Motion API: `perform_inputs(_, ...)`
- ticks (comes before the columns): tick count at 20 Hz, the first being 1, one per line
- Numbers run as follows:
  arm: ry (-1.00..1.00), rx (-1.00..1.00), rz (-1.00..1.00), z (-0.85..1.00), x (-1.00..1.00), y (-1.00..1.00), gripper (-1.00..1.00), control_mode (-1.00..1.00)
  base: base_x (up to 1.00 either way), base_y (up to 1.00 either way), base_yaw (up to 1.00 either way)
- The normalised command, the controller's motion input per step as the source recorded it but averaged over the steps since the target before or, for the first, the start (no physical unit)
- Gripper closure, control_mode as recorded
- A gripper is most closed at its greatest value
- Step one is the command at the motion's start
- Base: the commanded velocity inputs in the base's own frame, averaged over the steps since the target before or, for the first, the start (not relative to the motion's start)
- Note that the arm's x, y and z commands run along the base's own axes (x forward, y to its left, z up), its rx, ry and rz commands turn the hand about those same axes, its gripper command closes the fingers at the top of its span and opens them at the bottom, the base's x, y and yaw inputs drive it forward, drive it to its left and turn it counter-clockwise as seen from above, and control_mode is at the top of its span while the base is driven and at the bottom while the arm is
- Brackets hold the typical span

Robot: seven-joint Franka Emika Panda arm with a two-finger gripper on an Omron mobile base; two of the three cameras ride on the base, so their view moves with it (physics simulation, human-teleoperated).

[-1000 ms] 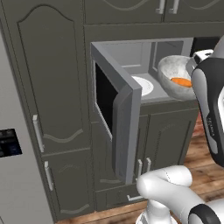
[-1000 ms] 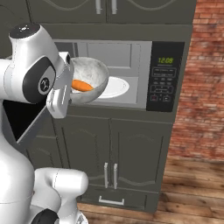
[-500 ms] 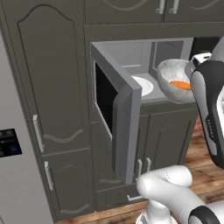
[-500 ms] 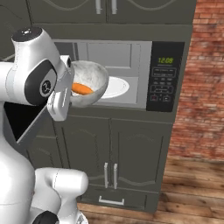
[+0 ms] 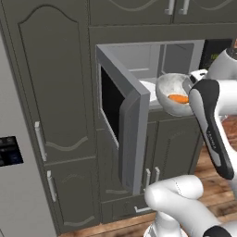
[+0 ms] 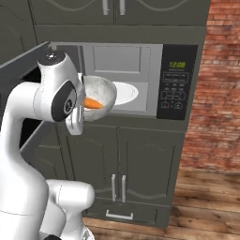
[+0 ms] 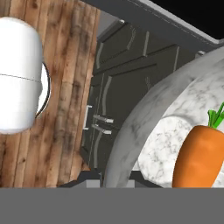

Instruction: Pick the carrot from the sink and place it in the bowl. Then pick the bowl and place it in the microwave. Then close the microwave door and press the start button.

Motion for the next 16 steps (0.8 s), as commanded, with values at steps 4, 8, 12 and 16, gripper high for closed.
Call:
perform_inputs(4,0.02,0.01,0.16,0.0,1.0,0.0,1.0,-1.0,0.0,0.0,0.0)
perform_inputs(8,0.0,0.0,0.02,-0.03,0.99,0.0,1.0,-1.0,0.0,0.0,0.0)
perform_inputs(12,0.0,-0.01,0.0,-0.01,0.9,0.06,1.0,-1.0,0.0,0.0,0.0)
perform_inputs(16,0.0,-0.05,0.0,-0.11,0.89,0.24,1.0,-1.0,0.0,0.0,0.0)
